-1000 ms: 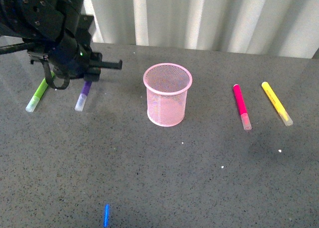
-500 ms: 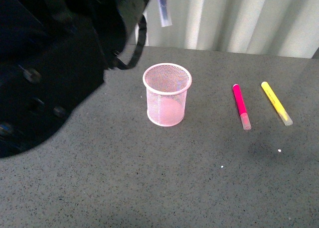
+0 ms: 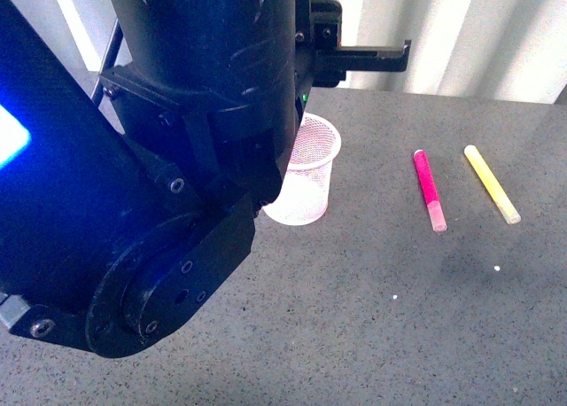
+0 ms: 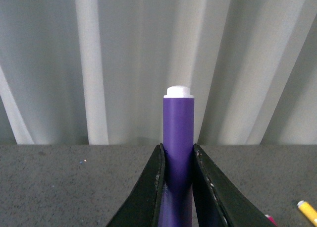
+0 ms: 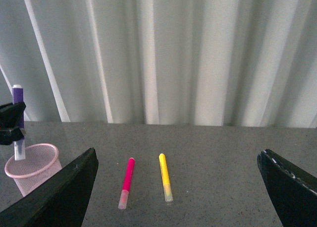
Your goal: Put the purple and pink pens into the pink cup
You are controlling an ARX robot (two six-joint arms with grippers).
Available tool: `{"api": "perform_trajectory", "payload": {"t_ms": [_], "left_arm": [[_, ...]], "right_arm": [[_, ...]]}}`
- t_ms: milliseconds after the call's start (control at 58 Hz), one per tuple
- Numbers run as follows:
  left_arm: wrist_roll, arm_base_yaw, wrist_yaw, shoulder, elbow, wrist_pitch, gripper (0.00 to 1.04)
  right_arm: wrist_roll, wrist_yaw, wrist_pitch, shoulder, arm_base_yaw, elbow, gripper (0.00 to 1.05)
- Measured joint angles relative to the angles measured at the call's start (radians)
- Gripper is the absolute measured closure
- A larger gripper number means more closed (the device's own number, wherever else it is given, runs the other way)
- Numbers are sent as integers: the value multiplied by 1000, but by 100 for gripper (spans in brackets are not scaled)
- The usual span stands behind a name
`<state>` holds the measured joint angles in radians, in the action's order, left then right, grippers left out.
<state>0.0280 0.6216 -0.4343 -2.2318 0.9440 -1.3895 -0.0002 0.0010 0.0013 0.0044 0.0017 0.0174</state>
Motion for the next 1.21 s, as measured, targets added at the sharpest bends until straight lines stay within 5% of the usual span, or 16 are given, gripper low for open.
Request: {"api": "perform_trajectory", "payload": {"t_ms": [586,1034,1207], "left_arm": [[37,-36,-8,-70,24,58,92],[160,-83,61,110,-27,302,10],[62,-126,296,338,-60,785,7]], "right_arm": [[0,0,0,0,0,0,7],[0,0,0,0,0,0,7],[0,0,0,0,0,0,7]]}}
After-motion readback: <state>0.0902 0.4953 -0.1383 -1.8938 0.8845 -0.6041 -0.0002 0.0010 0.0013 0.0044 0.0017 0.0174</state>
